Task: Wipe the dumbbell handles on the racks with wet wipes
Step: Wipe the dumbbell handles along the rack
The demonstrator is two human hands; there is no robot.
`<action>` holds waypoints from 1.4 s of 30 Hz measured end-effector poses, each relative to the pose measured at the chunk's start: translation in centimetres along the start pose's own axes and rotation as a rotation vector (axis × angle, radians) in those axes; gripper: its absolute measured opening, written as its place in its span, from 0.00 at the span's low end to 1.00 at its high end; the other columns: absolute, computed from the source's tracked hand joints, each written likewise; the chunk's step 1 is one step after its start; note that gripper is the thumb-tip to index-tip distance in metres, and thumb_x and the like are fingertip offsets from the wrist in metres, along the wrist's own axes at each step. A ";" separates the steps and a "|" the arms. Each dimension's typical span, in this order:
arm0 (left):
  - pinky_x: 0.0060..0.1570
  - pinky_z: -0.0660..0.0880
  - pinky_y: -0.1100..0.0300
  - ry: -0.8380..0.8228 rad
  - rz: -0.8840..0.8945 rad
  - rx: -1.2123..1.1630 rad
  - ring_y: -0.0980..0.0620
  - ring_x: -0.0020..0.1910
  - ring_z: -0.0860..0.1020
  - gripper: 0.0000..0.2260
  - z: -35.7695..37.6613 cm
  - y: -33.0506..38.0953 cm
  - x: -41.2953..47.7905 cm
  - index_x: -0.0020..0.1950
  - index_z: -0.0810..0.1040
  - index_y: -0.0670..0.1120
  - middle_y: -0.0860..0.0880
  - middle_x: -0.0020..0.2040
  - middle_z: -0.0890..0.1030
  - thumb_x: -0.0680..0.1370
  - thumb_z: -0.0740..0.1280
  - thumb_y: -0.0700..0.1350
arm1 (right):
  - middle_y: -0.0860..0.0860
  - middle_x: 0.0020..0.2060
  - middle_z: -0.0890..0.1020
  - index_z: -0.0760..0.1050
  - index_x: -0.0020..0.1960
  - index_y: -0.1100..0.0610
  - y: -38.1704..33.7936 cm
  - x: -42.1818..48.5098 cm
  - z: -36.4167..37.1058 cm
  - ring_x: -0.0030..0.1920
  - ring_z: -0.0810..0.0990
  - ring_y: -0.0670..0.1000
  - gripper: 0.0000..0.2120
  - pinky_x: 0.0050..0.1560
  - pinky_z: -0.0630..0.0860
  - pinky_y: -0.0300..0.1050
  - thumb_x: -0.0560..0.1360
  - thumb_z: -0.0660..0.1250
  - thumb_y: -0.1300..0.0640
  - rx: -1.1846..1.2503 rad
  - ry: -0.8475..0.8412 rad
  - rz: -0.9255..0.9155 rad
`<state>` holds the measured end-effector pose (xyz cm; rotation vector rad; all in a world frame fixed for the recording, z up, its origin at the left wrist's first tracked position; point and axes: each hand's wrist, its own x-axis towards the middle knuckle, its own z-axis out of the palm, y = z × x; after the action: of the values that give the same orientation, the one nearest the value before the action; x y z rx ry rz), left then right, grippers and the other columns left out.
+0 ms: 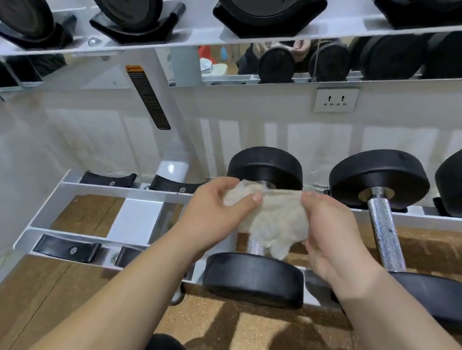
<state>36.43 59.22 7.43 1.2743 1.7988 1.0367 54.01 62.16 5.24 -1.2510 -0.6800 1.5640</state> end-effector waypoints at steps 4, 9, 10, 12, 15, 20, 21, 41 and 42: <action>0.61 0.75 0.54 -0.024 -0.061 0.119 0.49 0.62 0.77 0.37 0.9 -0.7 -0.4 0.78 0.65 0.55 0.50 0.69 0.70 0.73 0.77 0.55 | 0.54 0.38 0.79 0.76 0.50 0.57 0.4 0.7 0.1 0.37 0.78 0.53 0.07 0.39 0.75 0.46 0.80 0.60 0.60 -0.018 0.147 -0.143; 0.63 0.75 0.57 -0.319 -0.103 0.228 0.49 0.65 0.75 0.30 1.6 -0.1 -1.1 0.76 0.65 0.56 0.50 0.73 0.69 0.76 0.70 0.45 | 0.55 0.42 0.76 0.74 0.51 0.56 1.7 0.8 1.0 0.44 0.75 0.54 0.09 0.45 0.72 0.46 0.76 0.56 0.58 -0.115 0.196 -0.162; 0.58 0.78 0.57 -0.339 -0.114 0.235 0.50 0.61 0.77 0.29 1.4 0.0 -1.2 0.75 0.65 0.54 0.49 0.70 0.73 0.75 0.69 0.45 | 0.53 0.41 0.74 0.73 0.52 0.56 1.7 0.9 1.0 0.44 0.74 0.53 0.08 0.44 0.71 0.44 0.77 0.56 0.59 -0.137 0.243 -0.199; 0.43 0.76 0.64 -0.332 -0.164 0.260 0.54 0.53 0.77 0.35 1.2 0.5 -1.4 0.80 0.57 0.52 0.50 0.67 0.73 0.76 0.69 0.47 | 0.51 0.38 0.71 0.71 0.52 0.55 0.9 0.8 0.6 0.42 0.71 0.52 0.07 0.40 0.69 0.43 0.81 0.54 0.60 -0.145 0.344 -0.272; 0.40 0.73 0.66 -0.308 -0.187 0.241 0.57 0.52 0.75 0.43 1.2 0.2 -1.7 0.84 0.45 0.49 0.50 0.75 0.66 0.78 0.69 0.48 | 0.49 0.38 0.70 0.68 0.52 0.51 -0.2 0.5 0.2 0.37 0.69 0.50 0.07 0.38 0.68 0.41 0.84 0.51 0.56 -0.059 0.401 -0.274; 0.54 0.71 0.60 -0.271 -0.163 0.200 0.55 0.57 0.73 0.39 1.1 0.5 -2.1 0.84 0.51 0.50 0.51 0.76 0.67 0.77 0.69 0.48 | 0.57 0.41 0.75 0.72 0.50 0.57 0.8 0.9 0.5 0.39 0.75 0.55 0.08 0.45 0.74 0.47 0.84 0.56 0.57 -0.024 0.344 -0.018; 0.55 0.71 0.60 -0.269 -0.166 0.177 0.57 0.51 0.73 0.36 1.1 0.5 -2.0 0.82 0.56 0.50 0.52 0.68 0.72 0.77 0.69 0.47 | 0.57 0.38 0.73 0.71 0.47 0.57 0.9 1.0 0.7 0.37 0.73 0.56 0.08 0.46 0.75 0.49 0.83 0.56 0.60 -0.017 0.314 0.056; 0.38 0.68 0.74 -0.155 -0.226 0.099 0.64 0.49 0.76 0.34 1.8 -0.3 -1.6 0.83 0.58 0.55 0.52 0.71 0.72 0.78 0.66 0.44 | 0.56 0.42 0.78 0.76 0.59 0.60 1.9 4.0 4.7 0.43 0.79 0.57 0.10 0.49 0.77 0.55 0.84 0.59 0.57 0.080 -0.128 0.261; 0.37 0.68 0.73 -0.152 -0.230 0.097 0.65 0.46 0.75 0.34 1.8 -0.3 -1.5 0.83 0.58 0.55 0.52 0.70 0.73 0.78 0.66 0.44 | 0.57 0.42 0.78 0.76 0.60 0.61 2.1 4.0 4.9 0.42 0.79 0.57 0.11 0.47 0.77 0.53 0.84 0.60 0.57 0.064 -0.131 0.245</action>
<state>38.33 58.08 6.47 1.1378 1.8454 0.7155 48.72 65.76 3.41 -1.2274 -0.5705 1.8674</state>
